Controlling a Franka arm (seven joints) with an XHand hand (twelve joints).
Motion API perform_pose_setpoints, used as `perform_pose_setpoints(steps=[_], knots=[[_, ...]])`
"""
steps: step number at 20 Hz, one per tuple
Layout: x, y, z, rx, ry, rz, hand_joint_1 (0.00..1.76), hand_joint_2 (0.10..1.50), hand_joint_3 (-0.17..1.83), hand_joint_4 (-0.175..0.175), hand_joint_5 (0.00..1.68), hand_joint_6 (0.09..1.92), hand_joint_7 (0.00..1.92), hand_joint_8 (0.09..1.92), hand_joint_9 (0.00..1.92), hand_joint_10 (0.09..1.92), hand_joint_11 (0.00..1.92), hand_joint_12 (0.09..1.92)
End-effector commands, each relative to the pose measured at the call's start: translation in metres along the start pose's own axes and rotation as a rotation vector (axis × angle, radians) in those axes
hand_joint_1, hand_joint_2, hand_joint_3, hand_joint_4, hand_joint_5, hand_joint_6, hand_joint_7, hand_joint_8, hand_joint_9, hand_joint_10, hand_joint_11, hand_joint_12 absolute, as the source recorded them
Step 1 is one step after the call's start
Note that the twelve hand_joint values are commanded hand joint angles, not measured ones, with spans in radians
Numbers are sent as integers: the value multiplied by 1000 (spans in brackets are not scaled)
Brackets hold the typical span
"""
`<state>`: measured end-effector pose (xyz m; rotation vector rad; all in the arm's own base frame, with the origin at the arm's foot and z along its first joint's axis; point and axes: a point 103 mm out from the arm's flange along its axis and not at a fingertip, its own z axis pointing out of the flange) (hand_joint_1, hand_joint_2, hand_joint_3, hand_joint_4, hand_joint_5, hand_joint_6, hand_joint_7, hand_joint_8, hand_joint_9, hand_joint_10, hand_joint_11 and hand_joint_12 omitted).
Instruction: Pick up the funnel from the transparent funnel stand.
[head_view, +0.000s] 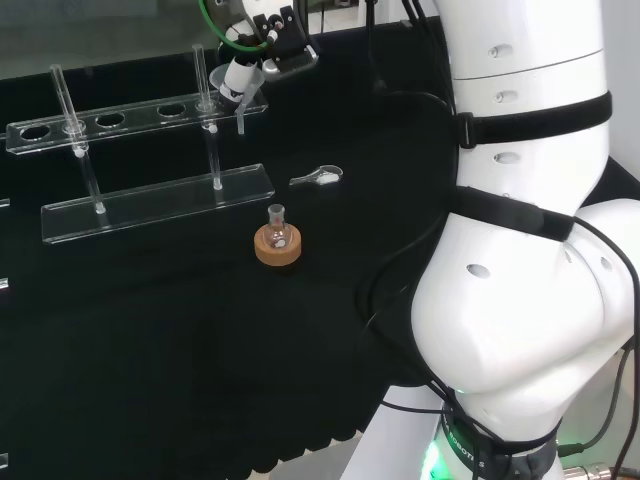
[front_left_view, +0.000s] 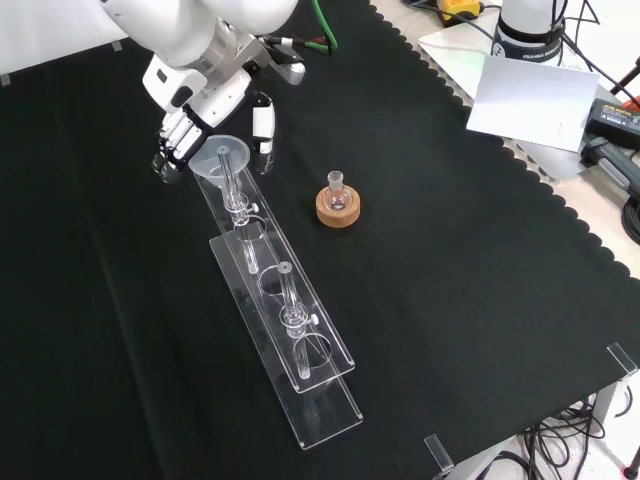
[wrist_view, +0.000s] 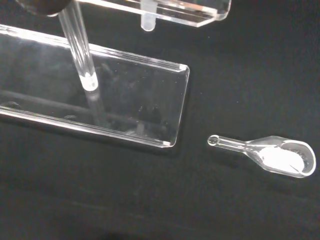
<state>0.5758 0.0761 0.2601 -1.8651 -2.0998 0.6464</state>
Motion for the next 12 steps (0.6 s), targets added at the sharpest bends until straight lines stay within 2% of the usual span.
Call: perform_pose_setpoints(steps=[1, 6, 9, 12], knots=[[-1, 1, 1, 10, -11, 11, 680, 872, -175, 34, 116, 87, 106, 143, 157, 792, 281, 1525], [-2, 4, 3, -9, -32, 33, 688, 915, -175, 24, 206, 87, 109, 543, 321, 714, 298, 1514], [-3, 2, 1, -60, -58, 62, 697, 971, -174, 14, 271, 87, 215, 628, 465, 659, 324, 1497], [-1, -4, -6, -147, -115, 92, 713, 1031, -175, 3, 334, 87, 353, 643, 617, 578, 368, 1464]])
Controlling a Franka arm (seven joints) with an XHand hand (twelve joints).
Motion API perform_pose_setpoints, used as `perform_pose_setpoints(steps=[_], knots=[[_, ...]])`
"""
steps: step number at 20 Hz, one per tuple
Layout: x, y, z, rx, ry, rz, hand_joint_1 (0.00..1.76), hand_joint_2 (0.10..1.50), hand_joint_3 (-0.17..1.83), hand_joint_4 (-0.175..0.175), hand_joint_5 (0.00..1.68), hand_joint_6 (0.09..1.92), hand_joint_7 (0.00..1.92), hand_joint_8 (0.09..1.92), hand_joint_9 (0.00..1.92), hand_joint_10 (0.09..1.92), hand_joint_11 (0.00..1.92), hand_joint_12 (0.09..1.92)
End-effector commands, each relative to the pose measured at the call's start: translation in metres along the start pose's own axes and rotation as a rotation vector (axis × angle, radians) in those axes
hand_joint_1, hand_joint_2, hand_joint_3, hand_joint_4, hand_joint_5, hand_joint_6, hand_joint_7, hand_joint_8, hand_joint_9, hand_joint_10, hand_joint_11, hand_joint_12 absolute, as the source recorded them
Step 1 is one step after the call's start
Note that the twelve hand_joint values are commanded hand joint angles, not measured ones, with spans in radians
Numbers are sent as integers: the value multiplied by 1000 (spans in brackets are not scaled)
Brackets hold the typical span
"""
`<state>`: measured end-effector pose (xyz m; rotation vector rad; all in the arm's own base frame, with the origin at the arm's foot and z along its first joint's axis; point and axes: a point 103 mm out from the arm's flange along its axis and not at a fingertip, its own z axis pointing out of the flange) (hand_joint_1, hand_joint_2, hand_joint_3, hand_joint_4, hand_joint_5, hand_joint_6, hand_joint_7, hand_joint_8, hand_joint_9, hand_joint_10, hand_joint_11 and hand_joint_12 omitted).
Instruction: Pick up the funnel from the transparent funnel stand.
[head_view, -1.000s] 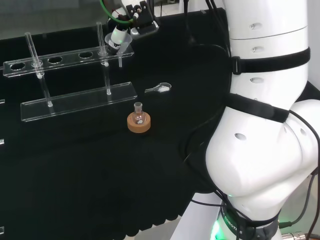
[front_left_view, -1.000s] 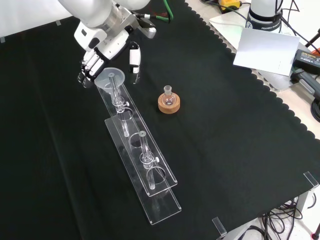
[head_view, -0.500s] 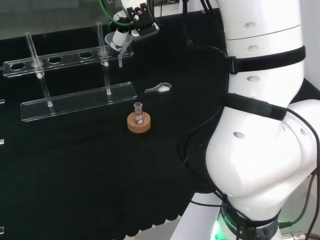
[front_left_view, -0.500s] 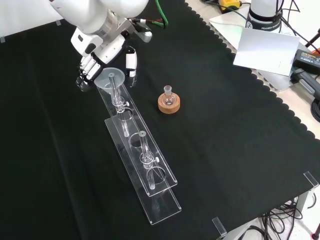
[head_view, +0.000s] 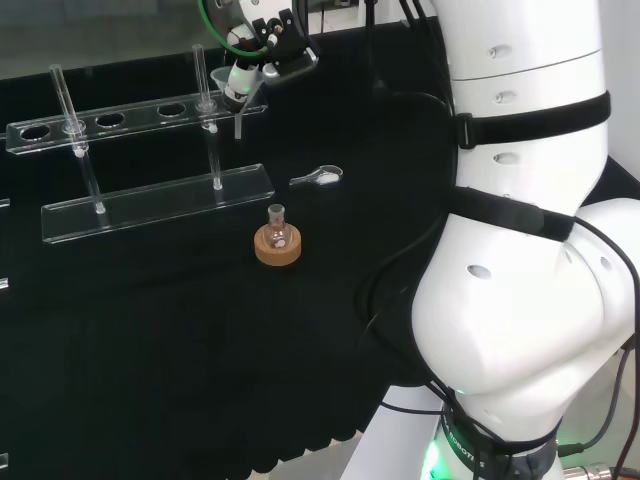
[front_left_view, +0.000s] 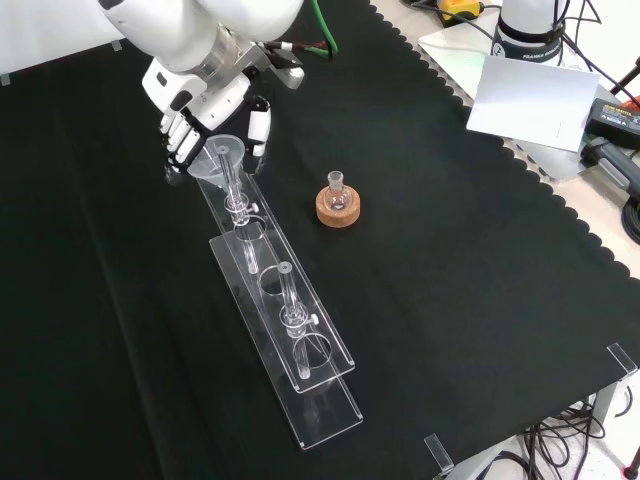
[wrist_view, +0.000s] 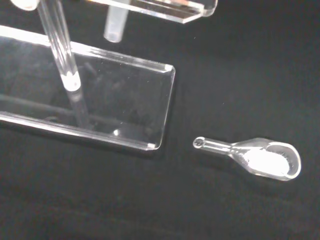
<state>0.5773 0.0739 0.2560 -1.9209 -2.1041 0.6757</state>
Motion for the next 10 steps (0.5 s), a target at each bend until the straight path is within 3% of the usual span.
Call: perform_pose_setpoints(steps=[1, 4, 10], knots=[[0, -9, -12, -154, -83, 61, 720, 1044, -175, 1, 350, 87, 381, 644, 649, 565, 382, 1457], [1, -18, -23, -215, -116, 73, 749, 1077, -175, -1, 408, 87, 457, 645, 722, 537, 431, 1416], [2, -38, -44, -239, -173, 74, 774, 1096, -175, 1, 471, 87, 506, 645, 775, 519, 472, 1387]])
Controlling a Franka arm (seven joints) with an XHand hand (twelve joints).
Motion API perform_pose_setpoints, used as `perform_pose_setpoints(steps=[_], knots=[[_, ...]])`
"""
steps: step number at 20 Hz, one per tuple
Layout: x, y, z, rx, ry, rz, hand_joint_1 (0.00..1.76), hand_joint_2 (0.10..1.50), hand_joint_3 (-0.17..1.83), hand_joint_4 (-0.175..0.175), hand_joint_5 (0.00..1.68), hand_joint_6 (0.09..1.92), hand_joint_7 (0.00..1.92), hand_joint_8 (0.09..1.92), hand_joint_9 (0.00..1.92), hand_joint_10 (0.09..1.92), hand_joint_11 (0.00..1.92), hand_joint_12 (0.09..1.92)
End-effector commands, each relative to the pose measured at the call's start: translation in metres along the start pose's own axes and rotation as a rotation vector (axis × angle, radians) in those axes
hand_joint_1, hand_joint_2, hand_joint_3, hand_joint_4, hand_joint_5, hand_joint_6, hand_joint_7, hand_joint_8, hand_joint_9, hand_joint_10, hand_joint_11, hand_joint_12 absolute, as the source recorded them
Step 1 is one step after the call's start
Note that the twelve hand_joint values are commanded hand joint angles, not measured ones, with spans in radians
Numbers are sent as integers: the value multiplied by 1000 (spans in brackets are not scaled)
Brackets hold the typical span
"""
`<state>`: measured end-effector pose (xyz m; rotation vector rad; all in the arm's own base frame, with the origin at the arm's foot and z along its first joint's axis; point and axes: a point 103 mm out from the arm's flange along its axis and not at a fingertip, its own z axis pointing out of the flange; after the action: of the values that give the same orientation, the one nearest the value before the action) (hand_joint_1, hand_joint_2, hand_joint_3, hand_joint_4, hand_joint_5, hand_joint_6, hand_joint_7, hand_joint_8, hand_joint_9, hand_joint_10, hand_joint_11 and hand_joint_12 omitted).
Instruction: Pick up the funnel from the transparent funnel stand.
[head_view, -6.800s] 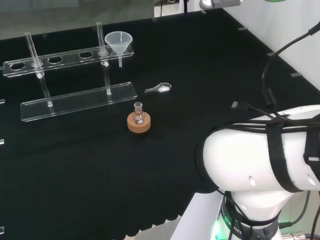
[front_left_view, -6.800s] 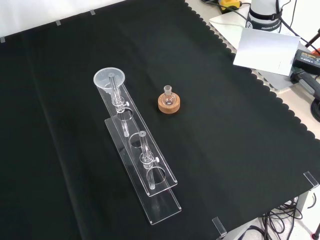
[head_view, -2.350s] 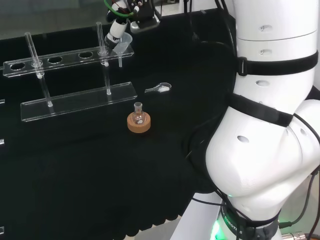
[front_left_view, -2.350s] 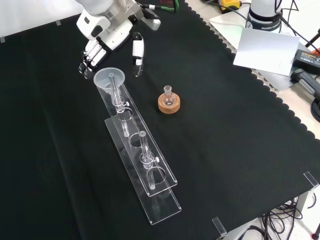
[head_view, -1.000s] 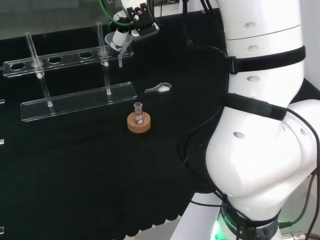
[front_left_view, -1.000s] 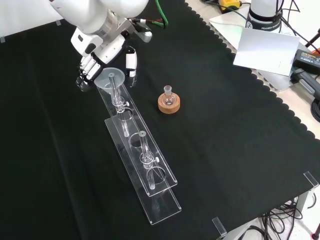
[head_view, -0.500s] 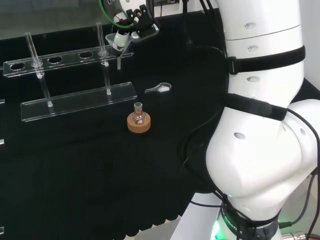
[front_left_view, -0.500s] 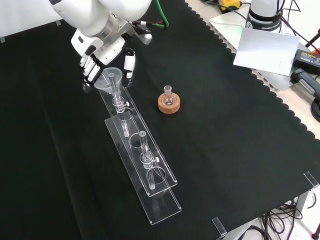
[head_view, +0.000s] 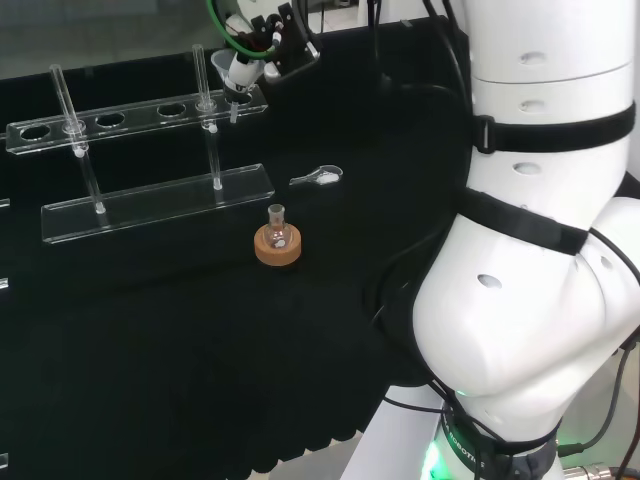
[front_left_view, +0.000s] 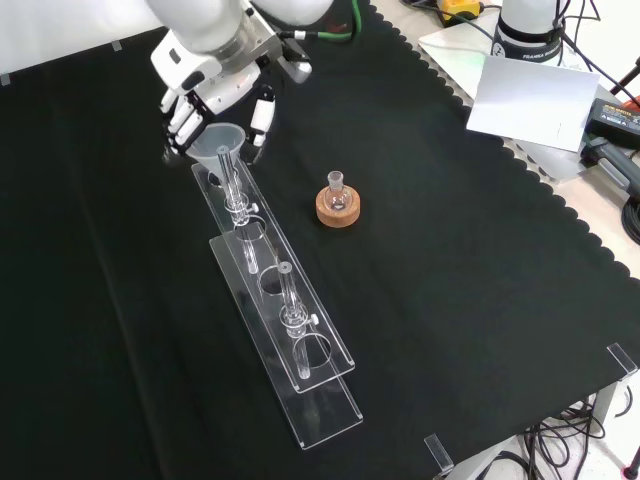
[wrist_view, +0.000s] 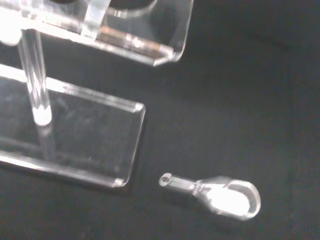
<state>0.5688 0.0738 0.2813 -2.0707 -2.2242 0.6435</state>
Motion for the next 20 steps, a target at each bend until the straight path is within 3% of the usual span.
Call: perform_pose_setpoints(steps=[1, 11, 20], knots=[[0, -19, -32, -92, -83, 22, 776, 1098, -175, 3, 489, 87, 511, 644, 781, 515, 478, 1378], [-10, -78, -63, -116, -104, 94, 782, 1104, -175, 13, 582, 89, 538, 643, 809, 504, 507, 1354], [2, -140, -65, -129, -118, 147, 782, 1109, -175, 13, 600, 98, 547, 640, 818, 495, 519, 1341]])
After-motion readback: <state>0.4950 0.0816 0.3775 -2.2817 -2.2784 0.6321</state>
